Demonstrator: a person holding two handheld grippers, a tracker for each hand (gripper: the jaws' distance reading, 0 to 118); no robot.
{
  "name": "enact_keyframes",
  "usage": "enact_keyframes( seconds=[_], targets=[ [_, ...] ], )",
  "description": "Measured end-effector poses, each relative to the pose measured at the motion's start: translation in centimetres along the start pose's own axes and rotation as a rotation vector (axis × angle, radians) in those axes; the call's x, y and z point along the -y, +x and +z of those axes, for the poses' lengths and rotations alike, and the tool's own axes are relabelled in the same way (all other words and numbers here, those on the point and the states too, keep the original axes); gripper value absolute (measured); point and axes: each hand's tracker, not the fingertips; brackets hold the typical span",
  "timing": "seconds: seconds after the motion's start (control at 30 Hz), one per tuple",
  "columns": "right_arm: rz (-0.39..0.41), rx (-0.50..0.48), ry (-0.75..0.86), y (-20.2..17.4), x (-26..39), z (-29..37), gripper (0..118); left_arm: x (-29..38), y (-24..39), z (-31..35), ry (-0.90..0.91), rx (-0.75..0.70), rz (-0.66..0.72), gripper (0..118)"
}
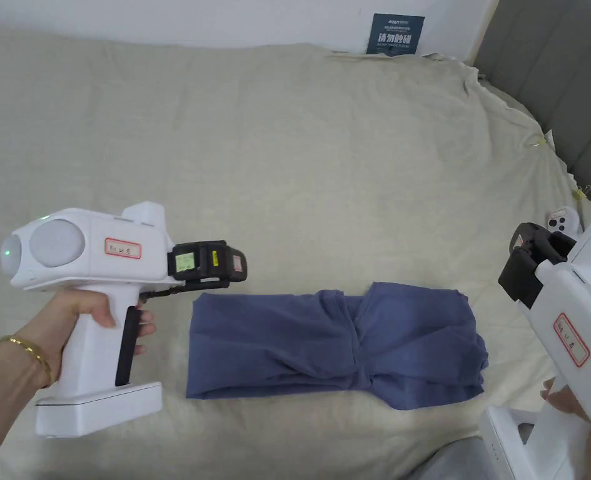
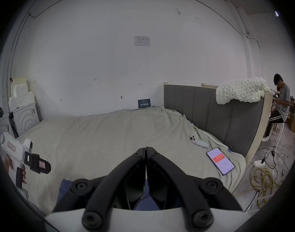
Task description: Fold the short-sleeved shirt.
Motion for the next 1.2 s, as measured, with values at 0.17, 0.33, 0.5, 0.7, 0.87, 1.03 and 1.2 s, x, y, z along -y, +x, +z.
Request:
enact_keyframes(
  seconds=[0.17,0.33,0.5,0.7,0.87,1.03,1.2],
  targets=[
    [-0.007,0.0,-0.001,-0.8,-0.1,0.0,0,2.2,-4.5,-1.5,-0.082,0.024,0.168,118],
    [0.022,0.011,-0.017,-1.0,0.0,0.1,0,4.4,-6.9,-3.8,-0.194,0.136,0.282,112],
    [0.025,0.032,-0.034,-1.0,0.3,0.1,0,3.5,-7.2,-4.0,-0.215,0.167,0.282,105],
    [0.03,0.039,-0.052,-1.2,0.7,0.1,0,3.9,-7.0,-6.4,-0.295,0.179,0.261,43],
    [0.042,0.054,-0.068,-0.8,1.0,0.0,0,4.5,-6.0,-7.4,-0.277,0.166,0.26,15],
    [0.037,0.057,-0.079,-0.5,1.1,-0.4,0,3.6,-3.1,-5.5,-0.262,0.034,0.165,10],
    [0.042,0.032,-0.082,-0.9,1.1,-0.8,0,1.9,-0.9,-2.3,-0.219,-0.016,0.159,7]
  ],
)
